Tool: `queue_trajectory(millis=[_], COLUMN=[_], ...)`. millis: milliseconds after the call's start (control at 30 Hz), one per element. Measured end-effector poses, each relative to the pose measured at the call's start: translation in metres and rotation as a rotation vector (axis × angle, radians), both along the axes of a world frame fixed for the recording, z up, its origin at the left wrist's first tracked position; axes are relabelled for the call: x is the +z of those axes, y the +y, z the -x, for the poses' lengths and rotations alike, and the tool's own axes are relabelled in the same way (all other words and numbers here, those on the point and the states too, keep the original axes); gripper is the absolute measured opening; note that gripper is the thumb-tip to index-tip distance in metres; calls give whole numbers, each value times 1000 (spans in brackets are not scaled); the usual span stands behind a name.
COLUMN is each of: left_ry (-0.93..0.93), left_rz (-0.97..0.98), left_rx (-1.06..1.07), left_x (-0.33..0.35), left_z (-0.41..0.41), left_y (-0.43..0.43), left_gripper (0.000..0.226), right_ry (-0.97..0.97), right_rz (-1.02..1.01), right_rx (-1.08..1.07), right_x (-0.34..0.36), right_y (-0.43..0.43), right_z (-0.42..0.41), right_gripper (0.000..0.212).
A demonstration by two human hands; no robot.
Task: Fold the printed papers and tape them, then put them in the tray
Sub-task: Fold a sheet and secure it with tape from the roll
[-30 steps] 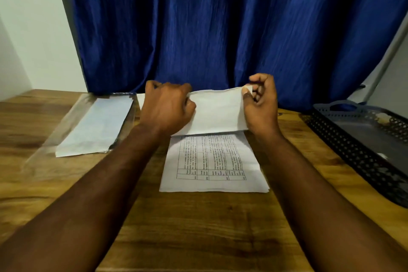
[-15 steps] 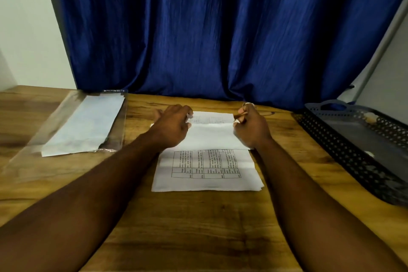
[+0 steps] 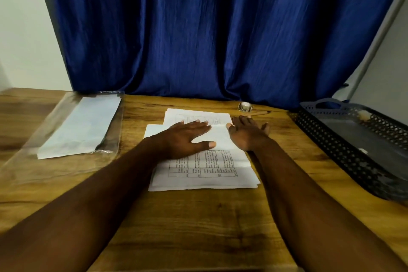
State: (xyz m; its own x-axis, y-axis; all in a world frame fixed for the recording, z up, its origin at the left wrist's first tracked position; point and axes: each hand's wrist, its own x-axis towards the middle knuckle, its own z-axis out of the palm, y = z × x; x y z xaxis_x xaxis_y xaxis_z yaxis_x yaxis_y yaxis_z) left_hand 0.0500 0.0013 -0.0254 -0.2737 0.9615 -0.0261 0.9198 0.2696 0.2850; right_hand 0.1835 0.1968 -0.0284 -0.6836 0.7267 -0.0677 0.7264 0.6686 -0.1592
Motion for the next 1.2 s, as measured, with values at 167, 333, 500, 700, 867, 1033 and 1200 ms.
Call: queue_trajectory(millis=[167, 333, 500, 700, 867, 1033, 1200], left_ry=[-8, 19, 17, 36, 76, 93, 131], left_rz=[-18, -97, -187, -249, -283, -293, -333], left_rx=[8, -11, -18, -35, -19, -3, 31], left_x=[-3, 0, 7, 11, 13, 8, 10], left_z=[1, 6, 4, 1, 2, 7, 6], left_y=[1, 0, -2, -4, 1, 4, 6], left_gripper=[83, 89, 91, 80, 75, 73, 72], right_ry=[24, 487, 451, 184, 30, 109, 418], right_rz=[38, -29, -252, -234, -206, -243, -317], right_rx=[0, -89, -122, -150, -168, -172, -84], right_x=[-3, 3, 20, 38, 33, 25, 27], right_y=[4, 12, 37, 71, 83, 86, 76], right_z=[-1, -3, 1, 16, 24, 25, 26], right_gripper=[65, 43, 37, 53, 56, 50, 33])
